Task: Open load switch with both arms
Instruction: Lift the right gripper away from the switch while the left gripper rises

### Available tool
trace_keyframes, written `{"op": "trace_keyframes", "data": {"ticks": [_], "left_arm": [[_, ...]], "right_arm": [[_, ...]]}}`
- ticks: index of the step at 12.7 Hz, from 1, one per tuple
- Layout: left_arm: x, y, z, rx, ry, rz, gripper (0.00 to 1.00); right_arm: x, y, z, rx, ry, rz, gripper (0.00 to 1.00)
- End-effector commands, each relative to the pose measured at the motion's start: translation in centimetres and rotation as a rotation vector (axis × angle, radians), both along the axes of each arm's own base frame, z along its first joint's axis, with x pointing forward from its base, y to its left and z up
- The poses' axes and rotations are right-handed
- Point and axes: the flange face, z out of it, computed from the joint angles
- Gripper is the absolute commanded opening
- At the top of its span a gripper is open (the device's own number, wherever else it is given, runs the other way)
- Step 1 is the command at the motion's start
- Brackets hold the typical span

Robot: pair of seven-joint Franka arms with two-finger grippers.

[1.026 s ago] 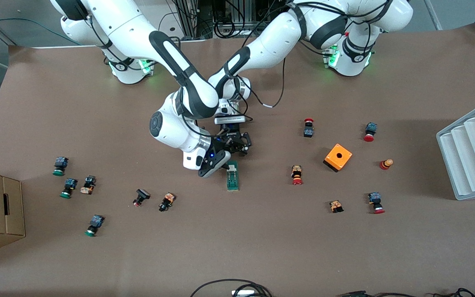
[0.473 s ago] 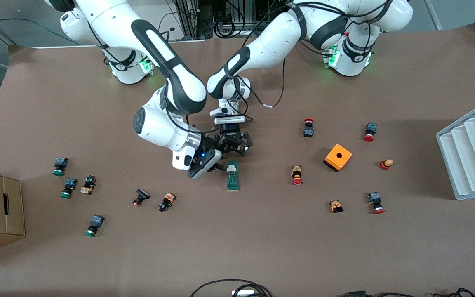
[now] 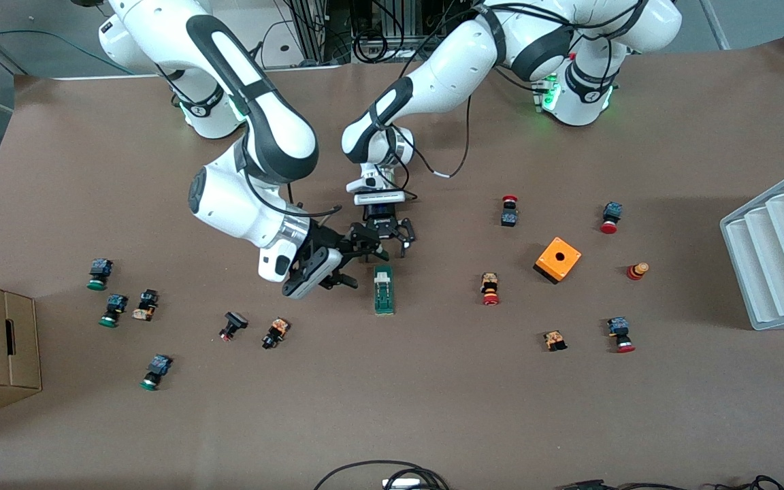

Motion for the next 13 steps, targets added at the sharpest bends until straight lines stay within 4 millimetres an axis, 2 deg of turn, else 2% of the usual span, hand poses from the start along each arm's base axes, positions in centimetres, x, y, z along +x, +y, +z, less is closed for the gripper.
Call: {"op": "trace_keyframes", "data": {"ticks": [1,3,5,7,10,13], "left_arm": [[0.3,0.9,-2.4,-0.018,0.034,0.011,1.00],[0.2,0.6,-2.1,-0.016,0.034,0.010,1.00],[0.2,0.4,-1.3,0.008,0.045,0.020,1.00],[0.6,0.1,0.4,0.076,0.082,0.051,1.00],[1.0,-0.4,2.6,0.132,0.127,0.077,1.00],[1.3,-0.9,4.3,0.115,0.143,0.081,1.00]], "right_arm": [[0.6,-2.6,2.0,-0.017,-0.019,-0.004,1.00],[0.7,-3.2,2.6,-0.025,-0.029,-0.004,1.00],[1.5,-4.9,2.9,-0.050,-0.040,-0.006,1.00],[2.1,-6.3,2.9,-0.067,-0.037,-0.002,1.00],[2.1,-6.9,3.2,-0.067,-0.033,-0.004,1.00],[2.3,-8.0,3.5,-0.061,-0.023,-0.008,1.00]]}}
